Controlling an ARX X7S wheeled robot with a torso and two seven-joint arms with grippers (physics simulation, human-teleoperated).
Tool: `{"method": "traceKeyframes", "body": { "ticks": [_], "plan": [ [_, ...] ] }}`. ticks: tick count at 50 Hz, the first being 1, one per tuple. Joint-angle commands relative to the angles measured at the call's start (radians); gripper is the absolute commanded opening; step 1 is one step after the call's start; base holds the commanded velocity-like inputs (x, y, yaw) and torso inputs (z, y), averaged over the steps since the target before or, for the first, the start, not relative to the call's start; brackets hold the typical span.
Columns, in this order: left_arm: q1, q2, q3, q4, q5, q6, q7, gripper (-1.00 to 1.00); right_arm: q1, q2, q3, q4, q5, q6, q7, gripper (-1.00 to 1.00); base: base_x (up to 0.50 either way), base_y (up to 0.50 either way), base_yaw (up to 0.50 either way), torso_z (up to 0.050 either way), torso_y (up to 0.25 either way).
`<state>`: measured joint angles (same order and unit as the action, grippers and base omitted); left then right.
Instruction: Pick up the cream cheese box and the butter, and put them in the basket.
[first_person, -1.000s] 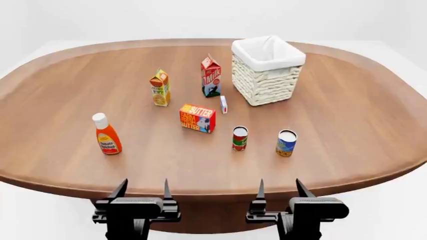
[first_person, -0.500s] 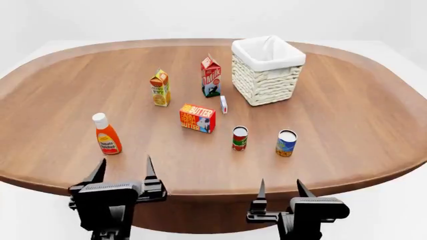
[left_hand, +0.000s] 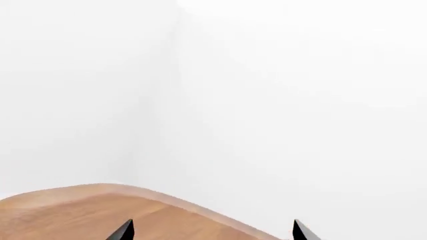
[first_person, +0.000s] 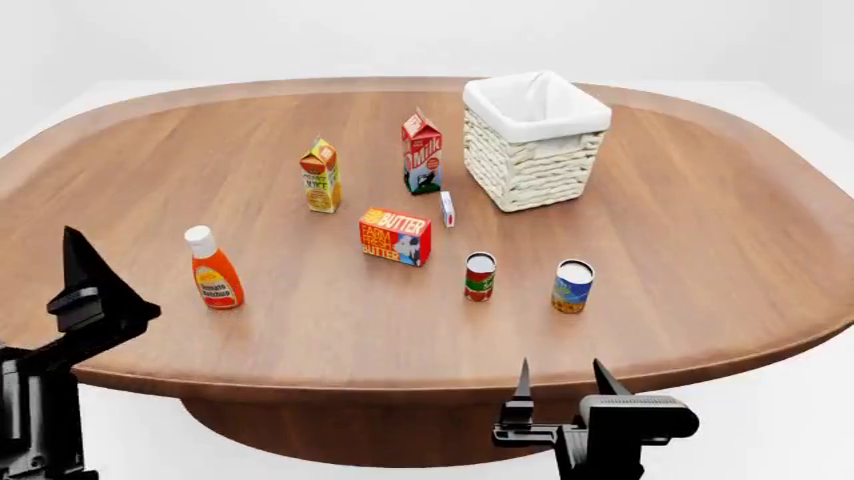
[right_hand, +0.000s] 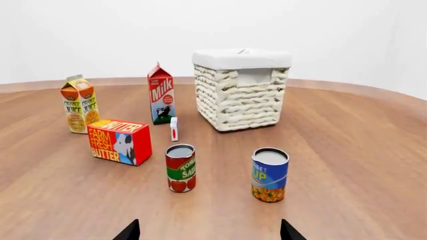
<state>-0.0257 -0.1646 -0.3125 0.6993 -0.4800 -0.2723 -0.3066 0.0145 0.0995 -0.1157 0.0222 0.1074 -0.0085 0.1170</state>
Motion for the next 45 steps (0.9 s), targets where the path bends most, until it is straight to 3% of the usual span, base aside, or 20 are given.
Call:
{"method": "traceKeyframes", "body": {
  "ticks": [1, 28, 45],
  "plan": [
    [-0.013, -0.034, -0.106, 0.094, -0.122, -0.062, -0.069, 1.00, -0.002, 0.012, -0.013, -0.001, 0.013, -0.005, 0.012, 1.00, 0.00, 0.00, 0.00, 0.000, 0.000],
    [-0.008, -0.063, -0.126, 0.119, -0.178, -0.078, -0.100, 1.00, 0.000, 0.041, -0.057, -0.006, -0.012, -0.039, 0.041, 1.00, 0.00, 0.00, 0.00, 0.000, 0.000],
    [0.000, -0.072, -0.129, 0.120, -0.195, -0.070, -0.106, 1.00, -0.006, 0.051, -0.073, -0.012, -0.015, -0.060, 0.059, 1.00, 0.25, 0.00, 0.00, 0.000, 0.000]
  ]
}}
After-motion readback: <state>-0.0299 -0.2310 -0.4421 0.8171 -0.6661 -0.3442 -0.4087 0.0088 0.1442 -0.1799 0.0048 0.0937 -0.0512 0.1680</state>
